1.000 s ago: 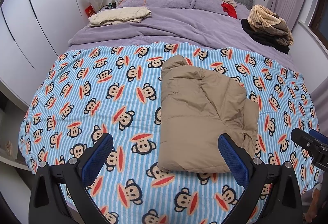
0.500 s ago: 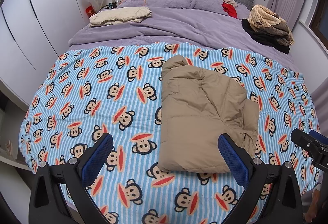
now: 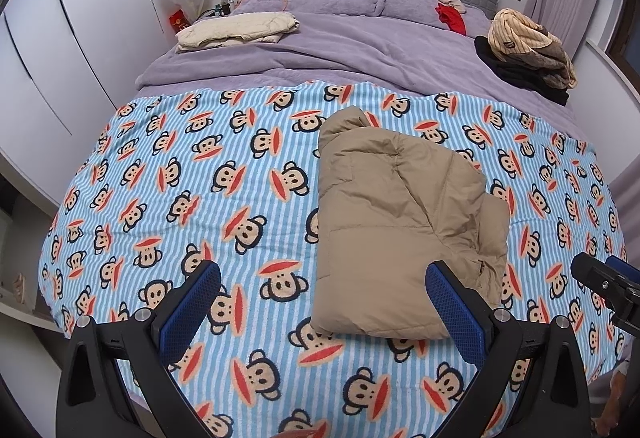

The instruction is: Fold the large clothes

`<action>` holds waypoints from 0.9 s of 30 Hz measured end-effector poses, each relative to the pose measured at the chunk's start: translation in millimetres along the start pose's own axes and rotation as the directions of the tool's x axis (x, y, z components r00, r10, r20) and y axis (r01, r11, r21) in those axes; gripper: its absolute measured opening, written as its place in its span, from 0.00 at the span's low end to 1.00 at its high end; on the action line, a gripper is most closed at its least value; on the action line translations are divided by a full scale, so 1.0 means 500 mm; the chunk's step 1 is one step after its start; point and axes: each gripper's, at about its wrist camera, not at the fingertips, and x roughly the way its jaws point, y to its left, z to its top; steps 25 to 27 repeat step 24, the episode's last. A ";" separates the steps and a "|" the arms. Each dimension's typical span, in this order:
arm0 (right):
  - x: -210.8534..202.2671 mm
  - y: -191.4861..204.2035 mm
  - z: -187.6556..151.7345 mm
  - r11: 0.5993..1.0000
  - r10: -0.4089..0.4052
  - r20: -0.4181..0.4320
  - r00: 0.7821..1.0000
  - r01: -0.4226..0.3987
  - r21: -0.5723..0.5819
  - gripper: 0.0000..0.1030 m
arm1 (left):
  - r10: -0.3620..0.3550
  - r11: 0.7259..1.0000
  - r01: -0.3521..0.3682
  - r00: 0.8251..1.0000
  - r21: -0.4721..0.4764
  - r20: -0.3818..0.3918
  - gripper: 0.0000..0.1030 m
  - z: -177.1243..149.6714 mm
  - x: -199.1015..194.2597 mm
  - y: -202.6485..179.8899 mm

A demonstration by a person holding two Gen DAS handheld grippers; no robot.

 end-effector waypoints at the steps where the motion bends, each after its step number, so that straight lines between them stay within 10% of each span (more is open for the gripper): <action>1: -0.001 0.000 0.000 1.000 0.000 0.000 1.000 0.000 0.000 1.00 | -0.002 1.000 0.002 1.000 0.000 0.000 0.99 0.002 0.001 0.000; 27: -0.002 0.001 -0.002 1.000 0.003 -0.007 1.000 -0.003 0.000 1.00 | -0.014 1.000 0.014 1.000 0.015 0.013 0.99 0.009 -0.004 -0.009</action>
